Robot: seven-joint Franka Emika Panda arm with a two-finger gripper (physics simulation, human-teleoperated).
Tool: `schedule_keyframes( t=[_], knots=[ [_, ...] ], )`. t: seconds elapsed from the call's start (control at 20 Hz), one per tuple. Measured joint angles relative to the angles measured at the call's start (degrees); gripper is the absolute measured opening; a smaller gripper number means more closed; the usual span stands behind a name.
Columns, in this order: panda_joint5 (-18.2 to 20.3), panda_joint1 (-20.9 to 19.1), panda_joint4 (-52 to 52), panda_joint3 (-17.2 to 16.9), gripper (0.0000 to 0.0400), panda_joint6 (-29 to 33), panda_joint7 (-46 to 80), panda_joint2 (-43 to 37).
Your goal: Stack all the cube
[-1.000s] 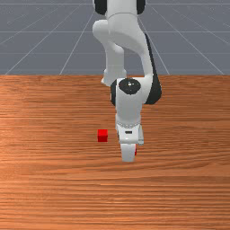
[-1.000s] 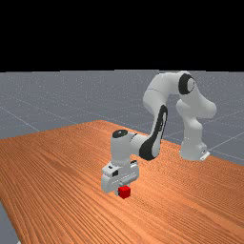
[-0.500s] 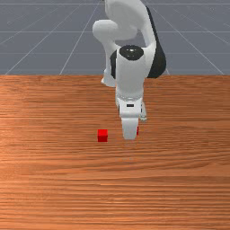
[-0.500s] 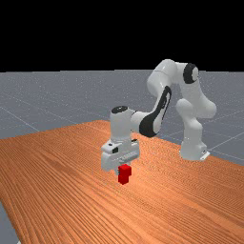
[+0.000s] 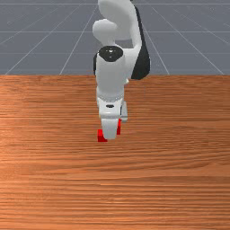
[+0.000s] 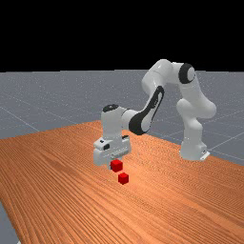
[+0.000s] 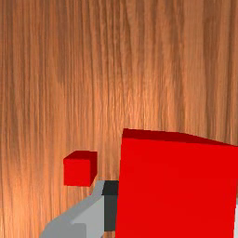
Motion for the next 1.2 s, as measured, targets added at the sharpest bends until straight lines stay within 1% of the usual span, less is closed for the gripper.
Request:
schedule_keyframes(
  t=[0.1, 0.15, 0.25, 0.4, 0.55, 0.7, 0.75, 0.85, 0.95, 1.1, 1.15, 1.2],
  knots=[
    [0.01, -0.27, 1.37, -0.13, 0.0193, -0.60, 0.00, 1.64],
    [-0.05, -0.26, -1.57, -0.18, 0.0193, -0.10, 0.01, 0.23],
    [-0.22, -0.23, -9.64, -0.29, 0.0193, 2.86, 0.06, -4.47],
    [-0.72, -0.33, -20.93, -0.31, 0.0193, 9.52, -0.85, -11.03],
    [-1.10, -2.13, -20.75, -0.54, 0.0193, 9.62, -6.04, -10.87],
    [-0.84, -3.91, -20.25, -1.40, 0.0193, 9.47, -7.71, -10.51],
    [-0.60, -3.82, -16.95, -1.76, 0.0193, 5.50, -5.95, -8.79],
    [-0.53, -3.82, -13.51, -1.72, 0.0193, 3.55, -5.87, -6.77],
    [-0.53, -3.21, -13.55, -1.50, 0.0193, 3.25, -4.68, -6.81],
    [-0.50, -2.96, -13.85, -1.33, 0.0193, 5.52, -4.63, -5.45],
    [-0.55, -2.93, -12.43, -1.34, 0.0193, 4.32, -4.58, -3.96],
    [-0.53, -2.94, -12.34, -1.32, 0.0193, 5.15, -4.56, -2.97]
  ],
)
